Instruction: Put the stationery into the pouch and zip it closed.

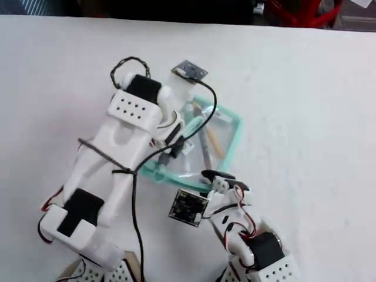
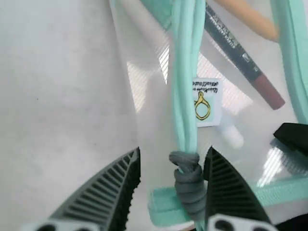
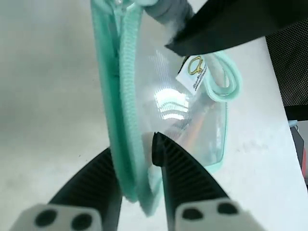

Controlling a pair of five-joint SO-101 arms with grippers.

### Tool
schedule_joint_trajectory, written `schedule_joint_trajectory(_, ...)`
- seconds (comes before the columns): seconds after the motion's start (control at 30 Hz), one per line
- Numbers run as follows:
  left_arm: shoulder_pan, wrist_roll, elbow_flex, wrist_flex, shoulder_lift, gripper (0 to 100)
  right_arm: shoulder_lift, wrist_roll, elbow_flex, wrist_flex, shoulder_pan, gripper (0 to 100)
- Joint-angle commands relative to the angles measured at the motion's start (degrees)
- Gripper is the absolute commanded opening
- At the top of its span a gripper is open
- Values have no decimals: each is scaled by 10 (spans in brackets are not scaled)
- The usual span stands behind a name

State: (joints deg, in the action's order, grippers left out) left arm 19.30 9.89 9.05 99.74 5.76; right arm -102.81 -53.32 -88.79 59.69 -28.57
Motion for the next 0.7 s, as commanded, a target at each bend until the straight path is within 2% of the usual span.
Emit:
schedule_joint_trajectory(0.0, 7, 4, 43, 25, -20, 219, -3, 3, 0, -8, 4, 18)
schedule_joint_trajectory(0.47, 36, 5, -79, -25, -18, 207, -3, 6, 0, -7, 5, 18)
schedule_joint_trajectory(0.53, 47, 26, -86, -23, -18, 152, -3, 7, 0, -7, 5, 18)
schedule_joint_trajectory(0.63, 61, 65, -84, -21, -19, 11, -4, 7, 1, -7, 5, 18)
schedule_joint_trajectory(0.67, 61, 69, -82, -20, -21, 27, -4, 7, 1, -7, 5, 18)
